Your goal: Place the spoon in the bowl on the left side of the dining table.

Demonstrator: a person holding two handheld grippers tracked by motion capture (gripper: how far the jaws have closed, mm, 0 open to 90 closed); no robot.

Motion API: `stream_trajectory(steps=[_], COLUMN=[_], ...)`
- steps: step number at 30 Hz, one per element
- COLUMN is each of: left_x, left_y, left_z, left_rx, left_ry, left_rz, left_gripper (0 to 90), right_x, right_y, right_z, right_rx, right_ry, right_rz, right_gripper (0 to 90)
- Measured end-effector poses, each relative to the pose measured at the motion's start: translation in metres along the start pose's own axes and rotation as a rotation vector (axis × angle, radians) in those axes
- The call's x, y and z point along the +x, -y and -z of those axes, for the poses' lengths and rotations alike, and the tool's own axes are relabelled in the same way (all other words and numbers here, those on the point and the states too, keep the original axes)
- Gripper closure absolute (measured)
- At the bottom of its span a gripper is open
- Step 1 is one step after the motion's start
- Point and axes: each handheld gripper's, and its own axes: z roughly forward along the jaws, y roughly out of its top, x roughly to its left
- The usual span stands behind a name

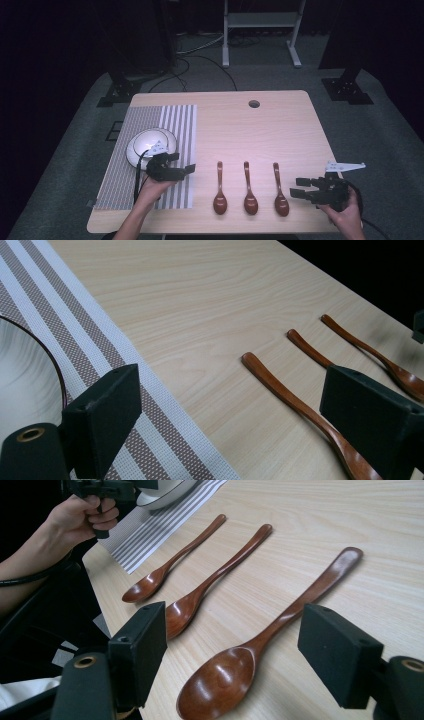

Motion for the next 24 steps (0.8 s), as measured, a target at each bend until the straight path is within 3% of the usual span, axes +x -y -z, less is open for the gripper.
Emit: stream_trajectory(steps=[24], left_x=[0.003], left_y=[0.001], left_z=[0.0], left_rx=[-0.005], left_ry=[-0.018], left_rz=[0.016], left_gripper=[8.8], right_x=[0.022], right_y=[-0.003], right_z=[-0.033], right_rx=[0.077], right_ry=[-0.114], right_rz=[0.034], right_gripper=[29.0])
